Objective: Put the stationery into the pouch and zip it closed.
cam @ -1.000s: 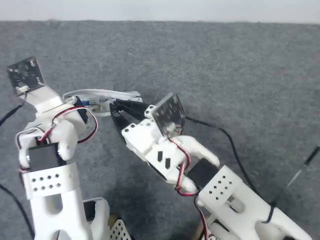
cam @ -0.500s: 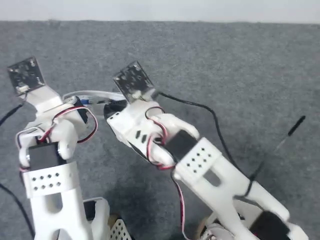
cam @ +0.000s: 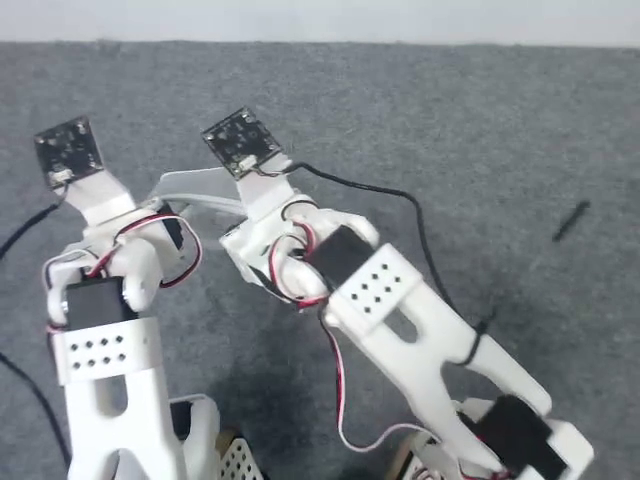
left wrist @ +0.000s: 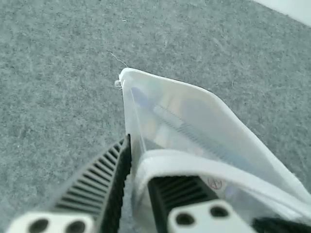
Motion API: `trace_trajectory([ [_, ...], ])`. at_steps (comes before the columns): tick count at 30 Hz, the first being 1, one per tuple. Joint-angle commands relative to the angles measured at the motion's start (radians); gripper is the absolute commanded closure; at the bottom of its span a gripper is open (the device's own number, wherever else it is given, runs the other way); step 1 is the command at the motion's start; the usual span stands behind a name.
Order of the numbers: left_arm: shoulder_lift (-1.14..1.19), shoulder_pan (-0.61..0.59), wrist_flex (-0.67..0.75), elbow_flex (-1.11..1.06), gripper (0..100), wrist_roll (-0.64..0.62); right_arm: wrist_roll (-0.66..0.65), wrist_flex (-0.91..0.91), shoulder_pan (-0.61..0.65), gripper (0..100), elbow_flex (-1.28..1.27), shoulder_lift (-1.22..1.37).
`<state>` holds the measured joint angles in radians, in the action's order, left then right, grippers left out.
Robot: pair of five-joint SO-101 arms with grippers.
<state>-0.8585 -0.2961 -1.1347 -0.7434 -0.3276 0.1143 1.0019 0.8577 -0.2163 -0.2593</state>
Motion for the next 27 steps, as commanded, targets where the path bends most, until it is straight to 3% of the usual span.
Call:
trace_trajectory([
  [1, -0.006, -0.006, 0.014, 0.028, 99, 0.012, 0.009, 0.028, -0.024, 98.8, -0.020, -0.140],
  [12, -0.006, -0.006, 0.014, 0.027, 99, 0.012, 0.009, 0.028, -0.027, 98.9, -0.164, -0.447],
  [18, -0.006, -0.006, 0.014, 0.027, 99, 0.012, 0.009, 0.028, -0.096, 98.9, -0.219, -0.619],
  [27, -0.006, -0.006, 0.014, 0.027, 99, 0.012, 0.008, 0.027, -0.099, 98.9, -0.336, -0.694],
])
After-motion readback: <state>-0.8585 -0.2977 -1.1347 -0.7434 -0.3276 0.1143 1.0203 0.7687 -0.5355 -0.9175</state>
